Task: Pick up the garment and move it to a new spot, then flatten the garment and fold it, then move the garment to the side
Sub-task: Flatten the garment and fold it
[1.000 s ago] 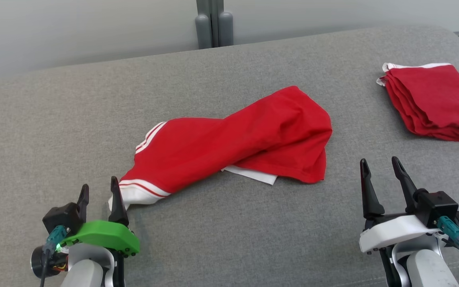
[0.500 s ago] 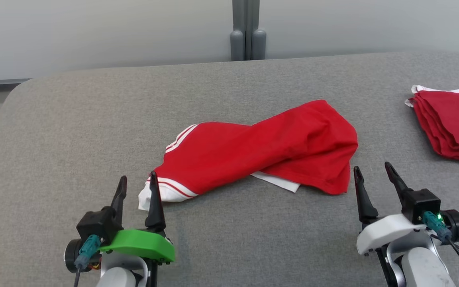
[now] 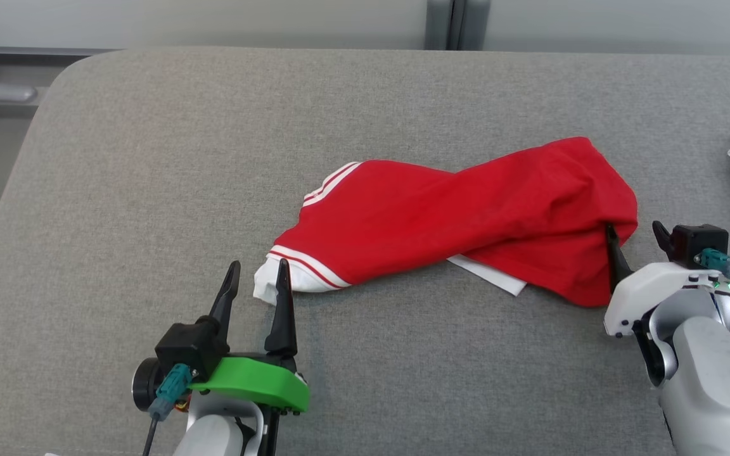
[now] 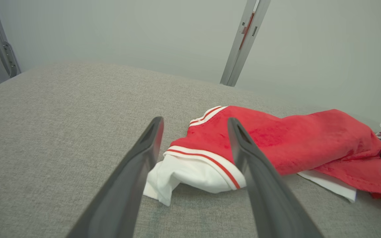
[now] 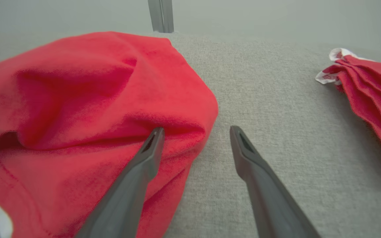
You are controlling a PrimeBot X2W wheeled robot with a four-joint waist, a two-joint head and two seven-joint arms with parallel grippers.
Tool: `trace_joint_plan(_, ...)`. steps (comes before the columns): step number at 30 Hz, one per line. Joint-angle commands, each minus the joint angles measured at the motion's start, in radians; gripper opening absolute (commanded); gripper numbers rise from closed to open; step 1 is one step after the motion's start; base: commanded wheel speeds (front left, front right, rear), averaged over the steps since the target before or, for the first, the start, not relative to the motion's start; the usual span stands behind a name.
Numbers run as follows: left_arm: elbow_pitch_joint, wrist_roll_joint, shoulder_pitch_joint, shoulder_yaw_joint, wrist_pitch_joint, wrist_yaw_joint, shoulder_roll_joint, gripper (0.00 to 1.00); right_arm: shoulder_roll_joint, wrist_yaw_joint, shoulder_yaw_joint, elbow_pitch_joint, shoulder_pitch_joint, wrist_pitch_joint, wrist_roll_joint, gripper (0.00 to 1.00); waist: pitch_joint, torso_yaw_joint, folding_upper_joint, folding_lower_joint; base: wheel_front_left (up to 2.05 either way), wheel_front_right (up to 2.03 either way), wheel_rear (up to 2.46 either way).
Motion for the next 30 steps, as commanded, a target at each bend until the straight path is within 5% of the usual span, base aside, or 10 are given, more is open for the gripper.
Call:
trace_joint_plan(1, -0.006, 0.009, -0.018, -0.003, 0.000, 0.004, 0.001, 1.00, -0.009, -0.002, 0.011, 0.035, -0.035, 0.006, 0.037, 1.00, 0.032, 0.030, 0.0000, 0.0000, 0.00, 0.00, 0.00)
trace_joint_plan(4, -0.010, 0.007, -0.026, -0.008, 0.000, 0.006, 0.001, 1.00, -0.034, -0.002, 0.044, 0.110, -0.085, 0.012, 0.083, 1.00, 0.043, 0.037, 0.0000, 0.0000, 0.00, 0.00, 0.00)
trace_joint_plan(7, -0.013, 0.012, -0.030, -0.009, 0.000, 0.011, 0.001, 1.00, -0.047, -0.002, 0.090, 0.164, -0.131, -0.008, 0.116, 0.04, 0.050, 0.041, 0.0000, 0.0000, 0.00, 0.00, 0.00)
trace_joint_plan(8, -0.014, 0.012, -0.031, -0.009, 0.000, 0.012, 0.001, 1.00, -0.056, -0.002, 0.103, 0.173, -0.143, -0.021, 0.124, 0.00, 0.051, 0.041, 0.0000, 0.0000, 0.00, 0.00, 0.00)
trace_joint_plan(16, -0.020, 0.015, -0.009, 0.013, 0.000, 0.021, 0.001, 1.00, -0.093, -0.002, 0.185, 0.051, -0.154, -0.134, 0.173, 0.00, 0.023, 0.006, 0.0000, 0.0000, 0.00, 0.00, 0.00)
trace_joint_plan(22, -0.026, 0.004, 0.015, 0.027, 0.000, 0.025, 0.001, 1.00, -0.127, -0.002, 0.165, -0.285, -0.049, -0.123, 0.139, 0.00, -0.017, -0.051, 0.0000, 0.0000, 0.00, 0.00, 0.00)
trace_joint_plan(30, -0.040, -0.010, 0.017, 0.021, 0.000, 0.030, 0.001, 1.00, -0.167, -0.002, 0.054, -0.754, 0.114, 0.094, 0.075, 0.00, -0.021, -0.069, 0.0000, 0.0000, 0.00, 0.00, 0.00)
